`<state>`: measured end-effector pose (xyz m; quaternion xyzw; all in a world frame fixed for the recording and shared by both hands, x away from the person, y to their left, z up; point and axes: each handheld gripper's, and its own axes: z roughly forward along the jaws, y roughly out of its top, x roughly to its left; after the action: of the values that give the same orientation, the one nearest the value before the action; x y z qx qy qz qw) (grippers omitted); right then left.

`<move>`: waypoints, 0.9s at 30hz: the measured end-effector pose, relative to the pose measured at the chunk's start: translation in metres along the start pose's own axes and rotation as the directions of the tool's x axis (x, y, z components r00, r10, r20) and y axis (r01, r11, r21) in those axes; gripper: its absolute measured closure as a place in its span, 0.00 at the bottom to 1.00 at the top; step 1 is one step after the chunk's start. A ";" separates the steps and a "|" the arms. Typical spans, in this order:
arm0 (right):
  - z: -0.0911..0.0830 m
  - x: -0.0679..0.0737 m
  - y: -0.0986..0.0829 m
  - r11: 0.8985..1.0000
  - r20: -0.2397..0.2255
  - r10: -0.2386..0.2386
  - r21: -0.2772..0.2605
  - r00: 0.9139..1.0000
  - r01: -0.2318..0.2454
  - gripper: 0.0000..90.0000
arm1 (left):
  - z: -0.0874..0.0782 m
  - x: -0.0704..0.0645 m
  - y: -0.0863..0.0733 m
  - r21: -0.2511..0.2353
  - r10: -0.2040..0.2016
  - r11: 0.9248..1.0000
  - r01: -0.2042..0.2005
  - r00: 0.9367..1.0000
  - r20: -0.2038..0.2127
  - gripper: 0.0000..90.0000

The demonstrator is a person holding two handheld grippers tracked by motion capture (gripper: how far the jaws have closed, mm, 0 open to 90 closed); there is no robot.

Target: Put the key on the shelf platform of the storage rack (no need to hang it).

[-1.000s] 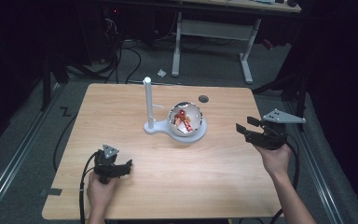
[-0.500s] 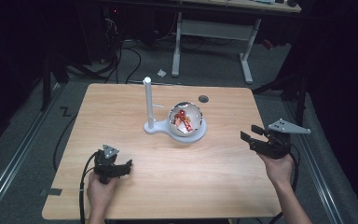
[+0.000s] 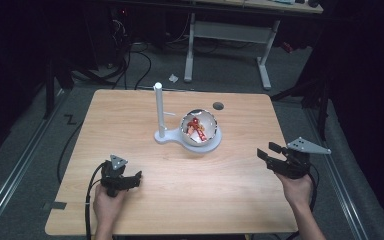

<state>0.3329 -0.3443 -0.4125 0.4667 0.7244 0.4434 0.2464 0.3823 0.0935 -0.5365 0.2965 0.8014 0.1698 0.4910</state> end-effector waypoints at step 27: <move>0.032 0.015 -0.027 0.999 -0.036 0.002 0.042 0.999 0.000 0.45 | 0.000 0.000 0.000 0.000 0.000 1.000 0.000 1.000 0.000 0.17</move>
<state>0.3385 -0.3226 -0.4508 0.4641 0.7378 0.4365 0.2232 0.3823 0.0935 -0.5365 0.2965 0.8014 0.1698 0.4910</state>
